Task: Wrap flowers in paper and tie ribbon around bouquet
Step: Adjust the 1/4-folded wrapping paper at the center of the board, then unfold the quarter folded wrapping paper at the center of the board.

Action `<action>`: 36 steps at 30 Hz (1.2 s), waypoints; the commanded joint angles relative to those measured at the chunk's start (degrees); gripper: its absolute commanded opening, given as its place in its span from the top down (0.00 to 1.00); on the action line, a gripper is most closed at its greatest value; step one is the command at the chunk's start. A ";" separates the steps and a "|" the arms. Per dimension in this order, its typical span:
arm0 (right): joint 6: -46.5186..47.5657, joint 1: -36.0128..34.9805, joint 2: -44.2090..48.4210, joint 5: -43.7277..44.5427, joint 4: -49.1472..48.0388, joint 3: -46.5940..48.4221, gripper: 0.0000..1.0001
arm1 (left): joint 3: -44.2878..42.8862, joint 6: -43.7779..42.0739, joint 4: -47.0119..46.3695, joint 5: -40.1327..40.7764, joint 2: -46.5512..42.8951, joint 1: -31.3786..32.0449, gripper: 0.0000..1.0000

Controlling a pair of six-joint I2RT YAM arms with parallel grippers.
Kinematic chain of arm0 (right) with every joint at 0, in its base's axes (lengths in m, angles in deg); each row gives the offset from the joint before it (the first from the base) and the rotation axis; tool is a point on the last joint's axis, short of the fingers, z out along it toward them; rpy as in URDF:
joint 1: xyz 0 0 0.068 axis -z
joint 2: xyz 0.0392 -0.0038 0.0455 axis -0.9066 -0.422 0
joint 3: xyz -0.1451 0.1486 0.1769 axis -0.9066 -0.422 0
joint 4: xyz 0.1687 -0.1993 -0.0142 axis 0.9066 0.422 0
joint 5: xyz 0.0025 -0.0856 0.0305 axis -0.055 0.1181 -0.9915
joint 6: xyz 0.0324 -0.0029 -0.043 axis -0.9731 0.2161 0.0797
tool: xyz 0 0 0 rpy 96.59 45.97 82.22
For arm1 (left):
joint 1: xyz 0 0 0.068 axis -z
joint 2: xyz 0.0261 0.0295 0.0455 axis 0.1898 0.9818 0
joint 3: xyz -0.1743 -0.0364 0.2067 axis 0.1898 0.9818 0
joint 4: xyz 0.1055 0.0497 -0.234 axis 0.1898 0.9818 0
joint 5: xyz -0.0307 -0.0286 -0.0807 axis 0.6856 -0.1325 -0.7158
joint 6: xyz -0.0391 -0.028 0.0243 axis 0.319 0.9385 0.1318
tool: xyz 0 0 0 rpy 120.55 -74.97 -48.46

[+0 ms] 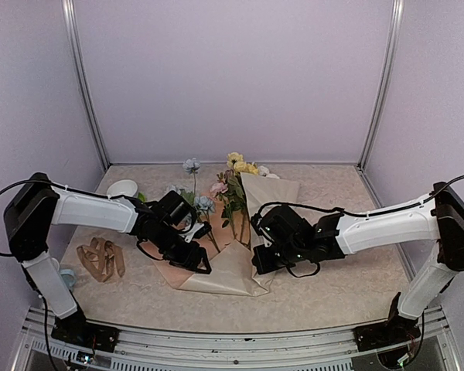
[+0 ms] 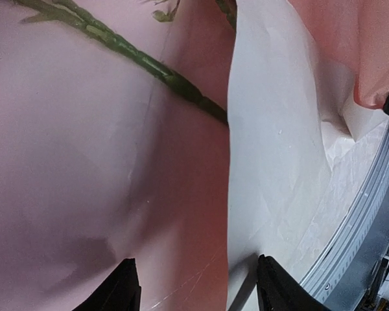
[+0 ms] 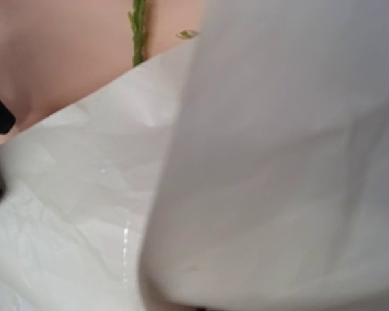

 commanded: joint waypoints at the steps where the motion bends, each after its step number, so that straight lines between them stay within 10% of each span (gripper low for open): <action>1: 1.08 -0.16 0.16 0.95 1.47 1.60 1.00 | 2.63 0.27 -2.43 -6.07 -0.27 0.60 0.41; 11: 2.79 -0.29 -0.29 0.43 2.84 3.62 1.00 | 3.12 2.08 -12.63 -17.32 1.66 1.75 1.00; 36: 8.01 -1.01 -8.07 -12.82 -13.91 12.76 1.00 | -1.30 -0.25 -8.23 -4.13 10.34 -0.11 1.00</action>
